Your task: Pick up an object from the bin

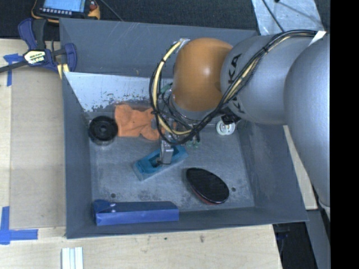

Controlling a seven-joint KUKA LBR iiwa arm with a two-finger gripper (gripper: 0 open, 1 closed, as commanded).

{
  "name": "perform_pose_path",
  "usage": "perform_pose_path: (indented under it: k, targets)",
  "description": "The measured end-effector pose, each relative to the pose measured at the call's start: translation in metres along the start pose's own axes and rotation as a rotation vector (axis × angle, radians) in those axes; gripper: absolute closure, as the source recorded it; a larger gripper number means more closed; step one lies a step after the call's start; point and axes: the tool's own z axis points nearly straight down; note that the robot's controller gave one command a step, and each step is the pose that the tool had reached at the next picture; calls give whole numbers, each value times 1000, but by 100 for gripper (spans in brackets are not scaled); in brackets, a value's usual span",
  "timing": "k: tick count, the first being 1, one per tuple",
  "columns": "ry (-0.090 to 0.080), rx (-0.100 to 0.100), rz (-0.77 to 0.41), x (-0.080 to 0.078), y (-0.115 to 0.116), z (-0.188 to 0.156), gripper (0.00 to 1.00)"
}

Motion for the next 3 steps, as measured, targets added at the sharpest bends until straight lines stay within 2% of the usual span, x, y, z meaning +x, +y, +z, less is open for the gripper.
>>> perform_pose_path:
  k: [1,2,3]
  targets:
    - [-8,-1,3,-2,-1,-5,0]
    - [-8,-4,-281,4,-10,36,0]
    - [-8,-8,-378,9,-11,39,0]
